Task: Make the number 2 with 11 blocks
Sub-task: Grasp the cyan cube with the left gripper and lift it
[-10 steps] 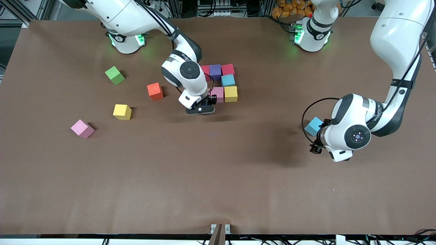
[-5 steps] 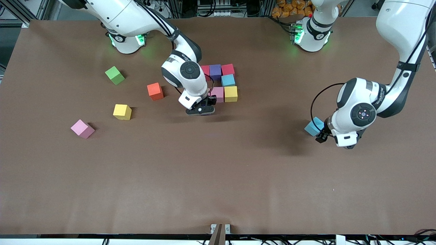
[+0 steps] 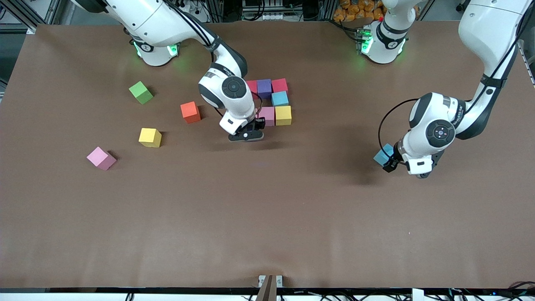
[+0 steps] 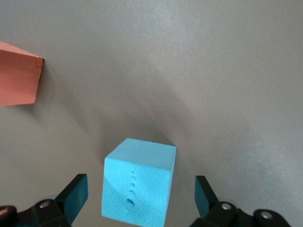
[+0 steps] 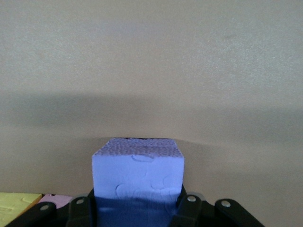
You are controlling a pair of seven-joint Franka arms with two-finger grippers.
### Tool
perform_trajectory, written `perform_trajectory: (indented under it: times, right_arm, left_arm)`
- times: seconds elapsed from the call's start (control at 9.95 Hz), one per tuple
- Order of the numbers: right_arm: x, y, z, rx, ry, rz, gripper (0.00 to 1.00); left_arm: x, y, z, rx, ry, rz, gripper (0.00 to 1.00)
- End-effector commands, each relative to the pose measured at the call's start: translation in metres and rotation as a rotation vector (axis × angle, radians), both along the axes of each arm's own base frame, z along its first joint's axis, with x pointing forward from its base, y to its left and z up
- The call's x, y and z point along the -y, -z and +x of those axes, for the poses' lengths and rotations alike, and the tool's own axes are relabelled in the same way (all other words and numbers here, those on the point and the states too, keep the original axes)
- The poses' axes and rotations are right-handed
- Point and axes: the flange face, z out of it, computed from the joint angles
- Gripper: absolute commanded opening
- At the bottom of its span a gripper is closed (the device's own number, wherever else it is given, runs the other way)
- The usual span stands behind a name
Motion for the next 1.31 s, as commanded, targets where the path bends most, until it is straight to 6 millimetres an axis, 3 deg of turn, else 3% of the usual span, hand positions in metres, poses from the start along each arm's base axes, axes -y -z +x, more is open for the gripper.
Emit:
perform_trajectory:
  times: [0.0,0.8,0.9,1.0,1.11,1.21]
  right_arm:
    - [-0.002,0.002,0.002,0.008,0.008,-0.004,0.46]
    - [-0.005,0.002,0.0,0.008,0.017,-0.003,0.47]
    - [-0.005,0.002,0.0,0.008,0.017,-0.003,0.5]
    - [-0.004,0.002,0.0,0.007,0.019,-0.004,0.54]
    - [-0.004,0.002,0.0,0.008,0.017,-0.004,0.6]
    - [-0.004,0.002,0.0,0.008,0.016,-0.004,0.64]
  left_arm:
    - [-0.005,0.002,-0.005,0.012,0.03,-0.003,1.0]
    - [-0.001,0.035,-0.018,0.021,0.032,-0.057,1.0]
    - [0.001,0.036,-0.02,0.016,0.035,-0.058,0.94]
    - [-0.001,0.036,-0.019,0.017,0.034,-0.057,0.15]
    - [-0.001,0.035,-0.019,0.02,0.035,-0.057,0.0]
    - [-0.001,0.032,-0.016,0.027,0.034,-0.058,0.0]
